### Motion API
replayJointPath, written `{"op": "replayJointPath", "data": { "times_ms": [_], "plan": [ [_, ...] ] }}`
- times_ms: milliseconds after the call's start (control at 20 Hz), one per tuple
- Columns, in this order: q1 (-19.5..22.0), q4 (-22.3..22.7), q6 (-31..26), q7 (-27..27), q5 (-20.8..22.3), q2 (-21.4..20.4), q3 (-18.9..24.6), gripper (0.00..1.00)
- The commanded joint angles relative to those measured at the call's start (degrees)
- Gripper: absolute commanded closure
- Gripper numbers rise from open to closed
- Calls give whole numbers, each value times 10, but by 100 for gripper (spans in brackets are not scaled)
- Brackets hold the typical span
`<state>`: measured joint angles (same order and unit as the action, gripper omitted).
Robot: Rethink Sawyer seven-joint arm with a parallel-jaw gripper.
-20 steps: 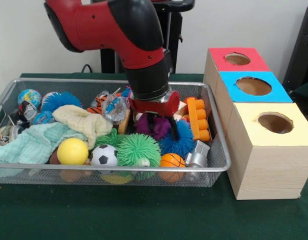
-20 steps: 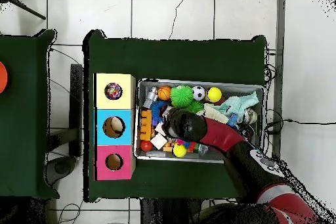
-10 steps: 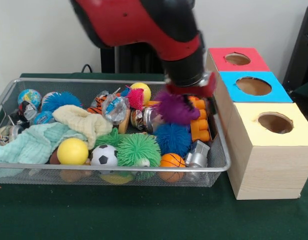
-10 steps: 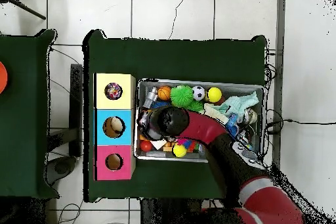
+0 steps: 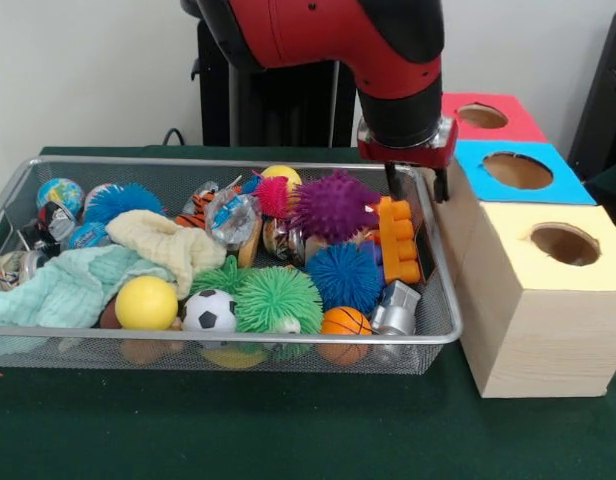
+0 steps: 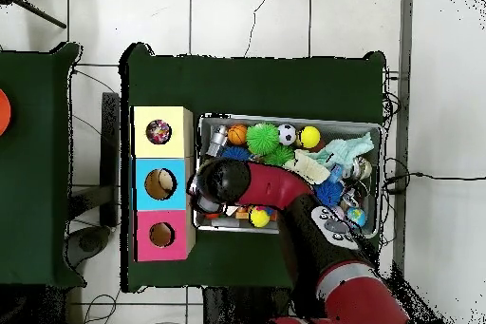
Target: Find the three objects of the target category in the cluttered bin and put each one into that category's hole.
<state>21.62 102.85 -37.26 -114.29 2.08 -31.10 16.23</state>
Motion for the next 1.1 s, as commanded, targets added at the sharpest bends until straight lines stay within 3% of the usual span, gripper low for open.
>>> {"op": "replayJointPath", "data": {
  "times_ms": [50,200,450,550,700,850,1100],
  "plan": [
    [-36,63,-16,-47,26,-16,-11,0],
    [-61,60,-16,-59,31,-49,-29,0],
    [-195,-27,-2,-127,145,-136,-196,0],
    [-229,-45,-10,-144,163,-153,-234,0],
    [-253,-55,-4,-155,164,-163,-265,0],
    [-295,-86,30,-184,194,-151,-320,0],
    [-289,-99,27,-139,185,-156,-335,0]
  ]
}}
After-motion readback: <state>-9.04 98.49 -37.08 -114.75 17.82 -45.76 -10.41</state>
